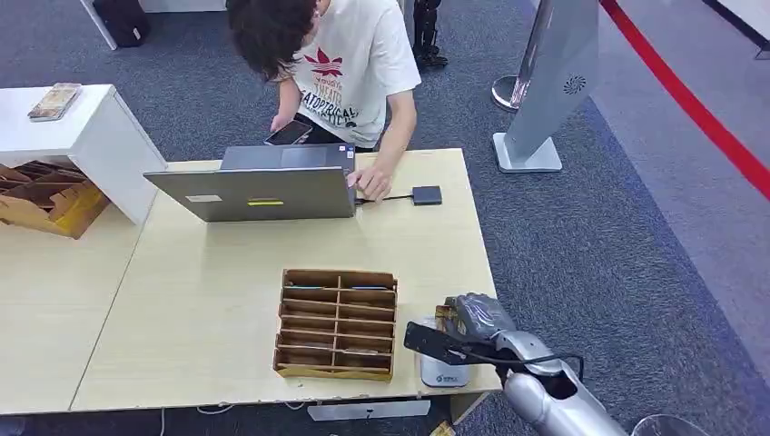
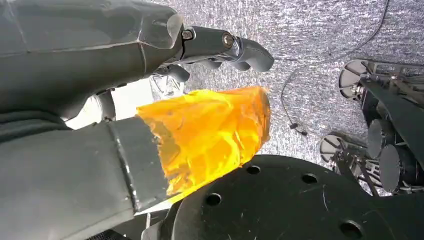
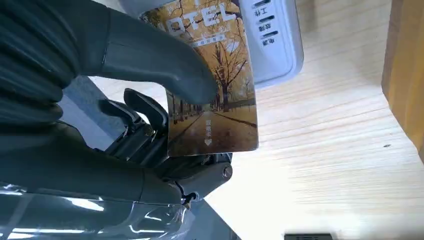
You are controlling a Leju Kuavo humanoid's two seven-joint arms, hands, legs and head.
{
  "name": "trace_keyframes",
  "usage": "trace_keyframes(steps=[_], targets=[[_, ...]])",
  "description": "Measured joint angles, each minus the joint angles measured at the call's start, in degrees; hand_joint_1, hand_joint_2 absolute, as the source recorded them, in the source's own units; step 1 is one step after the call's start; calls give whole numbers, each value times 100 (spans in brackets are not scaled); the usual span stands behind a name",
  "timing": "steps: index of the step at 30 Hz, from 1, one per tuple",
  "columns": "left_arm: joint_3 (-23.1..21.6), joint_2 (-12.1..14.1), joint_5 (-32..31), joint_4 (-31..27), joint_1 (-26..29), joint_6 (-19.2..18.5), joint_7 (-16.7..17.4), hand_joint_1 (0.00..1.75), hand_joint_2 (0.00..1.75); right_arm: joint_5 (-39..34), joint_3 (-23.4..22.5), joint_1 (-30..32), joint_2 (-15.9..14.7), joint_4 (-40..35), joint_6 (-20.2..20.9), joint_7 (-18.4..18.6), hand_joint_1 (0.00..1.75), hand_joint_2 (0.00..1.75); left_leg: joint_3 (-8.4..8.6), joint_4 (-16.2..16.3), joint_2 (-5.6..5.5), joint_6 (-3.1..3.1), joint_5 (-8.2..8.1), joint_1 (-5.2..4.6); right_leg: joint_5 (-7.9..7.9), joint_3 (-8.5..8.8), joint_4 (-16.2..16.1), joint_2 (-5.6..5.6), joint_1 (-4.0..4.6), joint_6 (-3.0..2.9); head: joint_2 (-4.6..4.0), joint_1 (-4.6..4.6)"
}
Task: Pass the card to the sensor for recognition and then transmit it.
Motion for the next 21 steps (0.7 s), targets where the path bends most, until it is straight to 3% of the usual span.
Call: trace_keyframes(steps=[21], targets=[[0,26,0,2,2,-28,-18,0,0,-221,149,-130,-164,2,155,0,175,175,10,0,0,2,-2,0,0,1,-2,0,0,0,0,-2]])
